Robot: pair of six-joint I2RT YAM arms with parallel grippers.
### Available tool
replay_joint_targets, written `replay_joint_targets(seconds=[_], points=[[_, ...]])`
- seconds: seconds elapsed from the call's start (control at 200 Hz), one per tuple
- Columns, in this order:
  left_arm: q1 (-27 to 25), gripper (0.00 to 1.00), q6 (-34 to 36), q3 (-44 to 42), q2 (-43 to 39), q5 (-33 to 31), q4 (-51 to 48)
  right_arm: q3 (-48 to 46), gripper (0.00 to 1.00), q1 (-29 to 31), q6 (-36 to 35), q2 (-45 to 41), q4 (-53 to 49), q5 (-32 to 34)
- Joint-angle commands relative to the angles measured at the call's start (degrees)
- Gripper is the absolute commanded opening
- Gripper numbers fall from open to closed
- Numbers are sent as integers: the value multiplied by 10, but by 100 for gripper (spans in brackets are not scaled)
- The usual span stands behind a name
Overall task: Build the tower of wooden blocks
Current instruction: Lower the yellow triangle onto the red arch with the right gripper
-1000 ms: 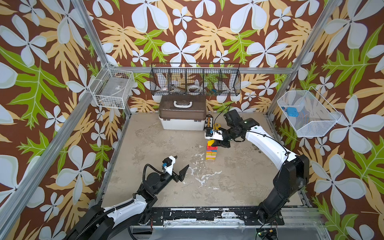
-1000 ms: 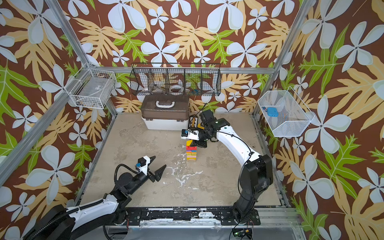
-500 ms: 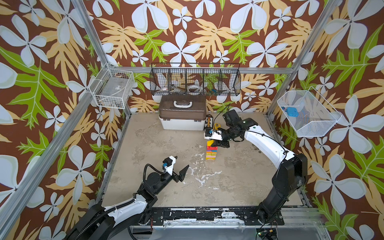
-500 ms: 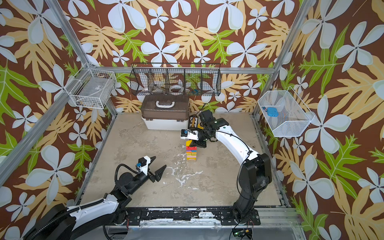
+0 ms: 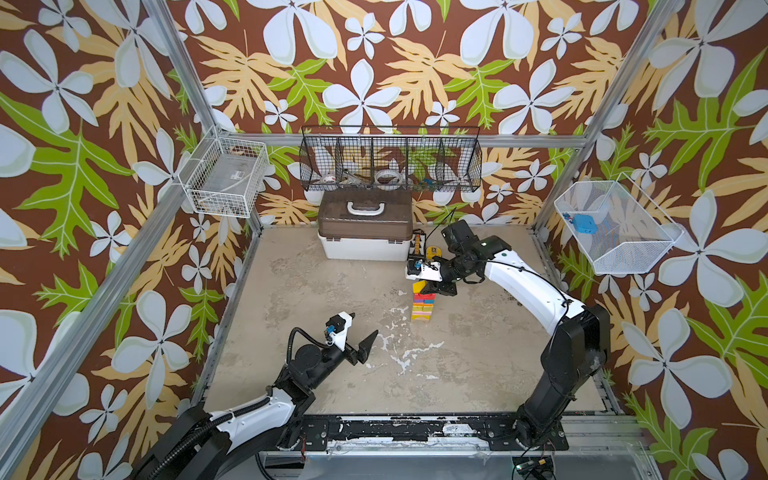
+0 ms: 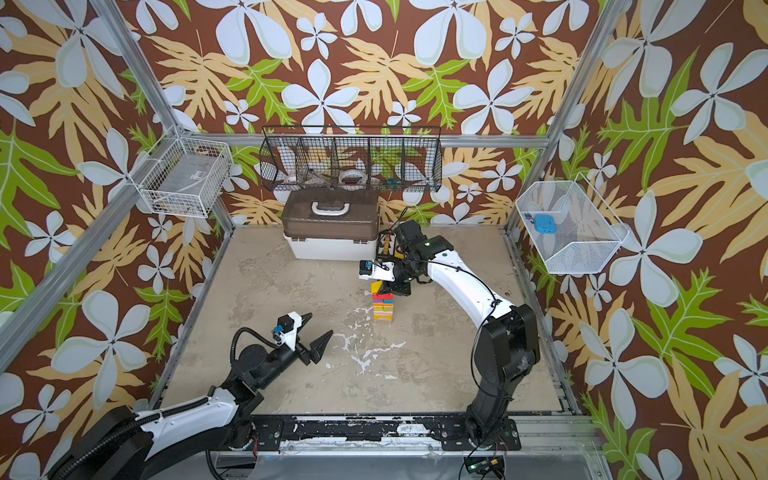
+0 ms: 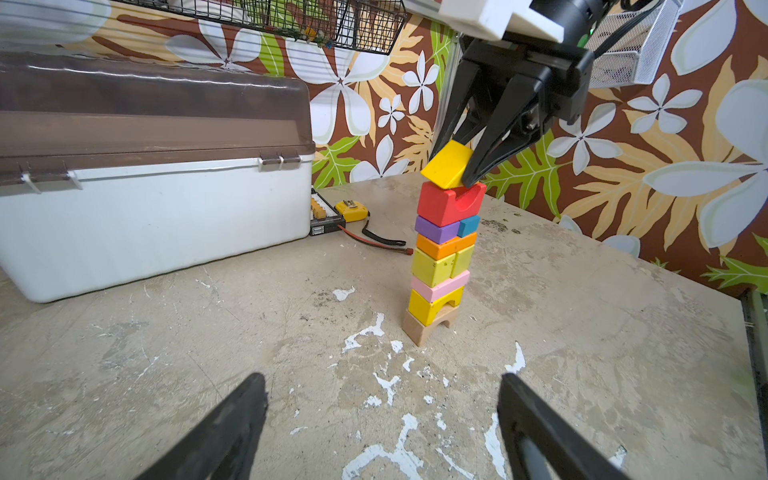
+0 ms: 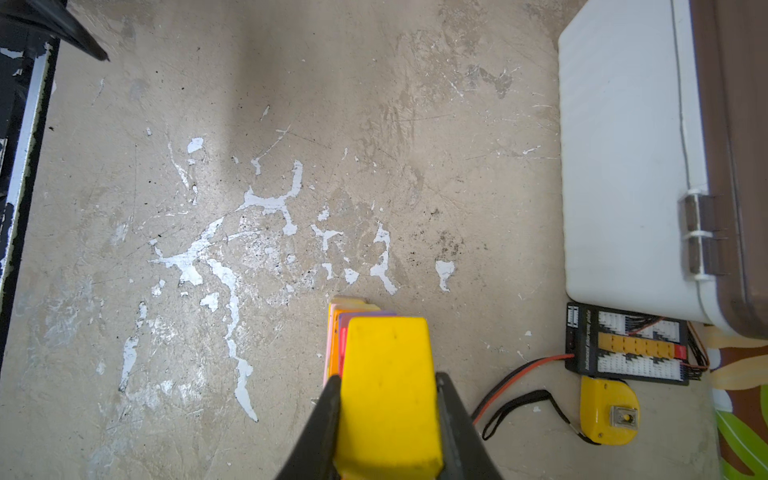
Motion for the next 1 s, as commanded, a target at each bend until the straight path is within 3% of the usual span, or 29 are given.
replay_joint_targets(seconds=[0.0,0.996], points=[[0,88,5,-17,1,0,2,-2,9,1,-4,-8,-10,4],[0,86,5,-11,9,1,-4,-16,17,1,-1,-15,0,2]])
